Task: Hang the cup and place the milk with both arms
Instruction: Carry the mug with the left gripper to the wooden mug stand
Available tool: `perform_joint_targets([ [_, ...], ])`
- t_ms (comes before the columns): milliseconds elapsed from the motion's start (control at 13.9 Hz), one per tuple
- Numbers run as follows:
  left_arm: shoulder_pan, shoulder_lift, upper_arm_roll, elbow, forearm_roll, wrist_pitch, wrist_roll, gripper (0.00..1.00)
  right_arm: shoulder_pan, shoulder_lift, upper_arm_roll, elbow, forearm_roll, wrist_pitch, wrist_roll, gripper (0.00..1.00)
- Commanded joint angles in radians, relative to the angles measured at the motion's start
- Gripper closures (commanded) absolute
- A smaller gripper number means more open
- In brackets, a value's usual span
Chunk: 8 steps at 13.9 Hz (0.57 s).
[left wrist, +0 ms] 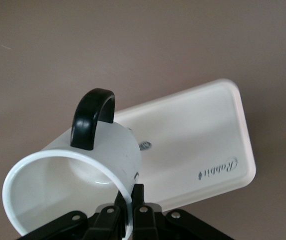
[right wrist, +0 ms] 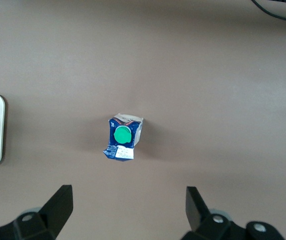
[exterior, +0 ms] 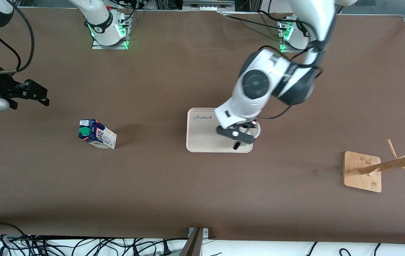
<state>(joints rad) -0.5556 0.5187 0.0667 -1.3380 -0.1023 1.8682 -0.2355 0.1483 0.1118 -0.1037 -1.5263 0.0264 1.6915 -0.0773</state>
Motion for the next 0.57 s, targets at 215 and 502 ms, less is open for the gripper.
perform_joint_targets([
  [215,0.247,-0.15,-0.002,0.017,-0.019,-0.035,0.007,1.0,-0.007,0.025,0.002,0.035,0.003,-0.004,-0.015,0.0],
  [502,0.373,-0.174,0.015,0.028,-0.039,-0.057,-0.015,1.0,-0.012,0.025,-0.001,0.035,0.006,-0.004,-0.007,0.0],
])
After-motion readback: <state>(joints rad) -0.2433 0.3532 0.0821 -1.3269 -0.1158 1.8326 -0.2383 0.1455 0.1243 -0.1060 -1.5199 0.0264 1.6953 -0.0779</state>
